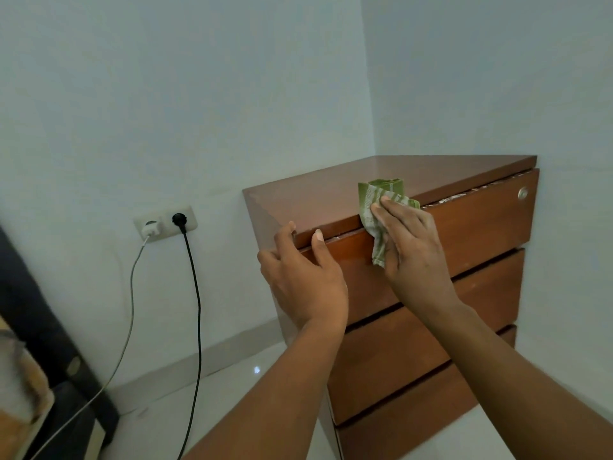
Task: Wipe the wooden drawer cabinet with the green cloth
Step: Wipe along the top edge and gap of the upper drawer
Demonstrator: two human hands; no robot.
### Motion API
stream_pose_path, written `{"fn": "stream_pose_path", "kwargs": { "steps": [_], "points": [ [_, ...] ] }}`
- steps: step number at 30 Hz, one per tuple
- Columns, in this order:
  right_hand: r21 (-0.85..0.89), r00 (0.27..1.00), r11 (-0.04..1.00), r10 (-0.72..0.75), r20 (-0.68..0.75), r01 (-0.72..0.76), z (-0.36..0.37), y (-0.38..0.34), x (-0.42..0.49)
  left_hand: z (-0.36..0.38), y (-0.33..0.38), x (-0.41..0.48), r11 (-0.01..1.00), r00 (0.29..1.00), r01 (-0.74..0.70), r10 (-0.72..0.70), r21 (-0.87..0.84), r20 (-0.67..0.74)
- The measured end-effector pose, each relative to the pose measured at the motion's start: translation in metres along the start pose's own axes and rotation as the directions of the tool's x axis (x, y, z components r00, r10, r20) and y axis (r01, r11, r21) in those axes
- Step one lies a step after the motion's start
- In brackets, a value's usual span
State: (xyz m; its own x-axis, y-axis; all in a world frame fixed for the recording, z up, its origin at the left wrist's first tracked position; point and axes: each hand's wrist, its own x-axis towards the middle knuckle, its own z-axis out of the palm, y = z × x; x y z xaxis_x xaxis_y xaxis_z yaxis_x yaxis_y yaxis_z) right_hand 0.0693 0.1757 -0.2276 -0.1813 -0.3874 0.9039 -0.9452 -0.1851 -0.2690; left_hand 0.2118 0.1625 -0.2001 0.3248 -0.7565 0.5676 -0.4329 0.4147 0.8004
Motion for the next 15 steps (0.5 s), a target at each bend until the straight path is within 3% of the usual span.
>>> {"fn": "stream_pose_path", "kwargs": {
  "steps": [15],
  "points": [
    [0.017, 0.999, 0.999, 0.027, 0.019, -0.027, -0.003, -0.004, 0.0, -0.006, -0.012, -0.01, 0.932, 0.966, -0.24, 0.202, 0.273, 0.162]
  ]
}}
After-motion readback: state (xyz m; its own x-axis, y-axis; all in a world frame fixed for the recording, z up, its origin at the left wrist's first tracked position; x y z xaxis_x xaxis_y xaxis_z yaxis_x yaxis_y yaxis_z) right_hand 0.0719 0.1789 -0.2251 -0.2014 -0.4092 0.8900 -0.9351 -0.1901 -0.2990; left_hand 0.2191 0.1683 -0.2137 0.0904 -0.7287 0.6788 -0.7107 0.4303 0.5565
